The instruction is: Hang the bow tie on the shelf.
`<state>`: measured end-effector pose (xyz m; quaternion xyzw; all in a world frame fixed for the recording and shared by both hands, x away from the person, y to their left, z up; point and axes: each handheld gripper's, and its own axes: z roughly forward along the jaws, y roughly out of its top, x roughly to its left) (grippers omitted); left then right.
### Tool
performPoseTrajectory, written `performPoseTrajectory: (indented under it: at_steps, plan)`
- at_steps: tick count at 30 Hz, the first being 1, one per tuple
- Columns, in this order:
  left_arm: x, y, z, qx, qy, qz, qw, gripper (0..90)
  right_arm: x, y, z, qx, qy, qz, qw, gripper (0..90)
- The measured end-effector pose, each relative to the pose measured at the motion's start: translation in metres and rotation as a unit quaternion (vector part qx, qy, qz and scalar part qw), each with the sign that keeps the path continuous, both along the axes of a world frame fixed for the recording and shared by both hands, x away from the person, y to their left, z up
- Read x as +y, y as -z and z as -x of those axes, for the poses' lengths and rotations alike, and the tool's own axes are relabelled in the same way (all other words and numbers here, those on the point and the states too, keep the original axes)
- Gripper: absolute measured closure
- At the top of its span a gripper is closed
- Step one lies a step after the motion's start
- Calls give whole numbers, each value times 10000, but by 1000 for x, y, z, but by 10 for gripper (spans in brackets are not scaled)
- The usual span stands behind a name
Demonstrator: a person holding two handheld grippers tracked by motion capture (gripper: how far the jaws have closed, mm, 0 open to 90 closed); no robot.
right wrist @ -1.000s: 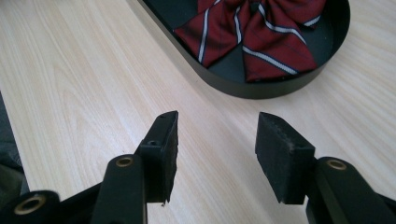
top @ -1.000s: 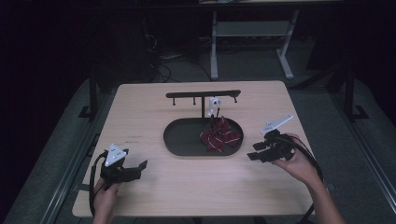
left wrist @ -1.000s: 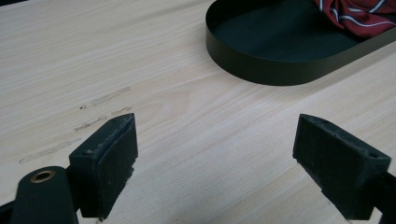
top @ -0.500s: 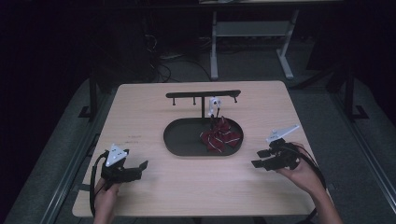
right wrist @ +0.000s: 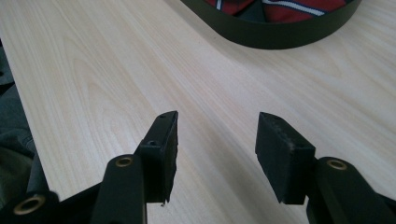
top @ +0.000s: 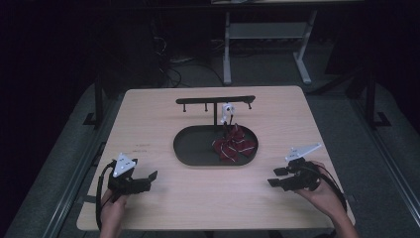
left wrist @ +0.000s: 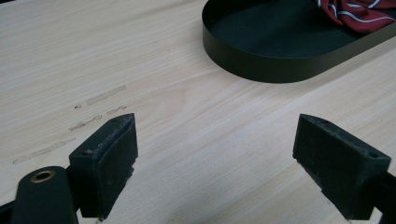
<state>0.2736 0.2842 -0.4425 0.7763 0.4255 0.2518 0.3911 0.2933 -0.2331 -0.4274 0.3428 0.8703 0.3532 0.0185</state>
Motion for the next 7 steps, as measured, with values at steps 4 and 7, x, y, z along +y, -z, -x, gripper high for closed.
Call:
performPoseTrajectory:
  at_steps: [4, 7]
  plan:
    - [-1, 0, 0, 0, 9, 3, 10000, 135, 0, 5, 7, -78, 70, 6, 9999, 481]
    - [-2, 0, 0, 7, 28, -9, 10000, 135, 0, 6, 10, -170, 124, 27, 9998, 485]
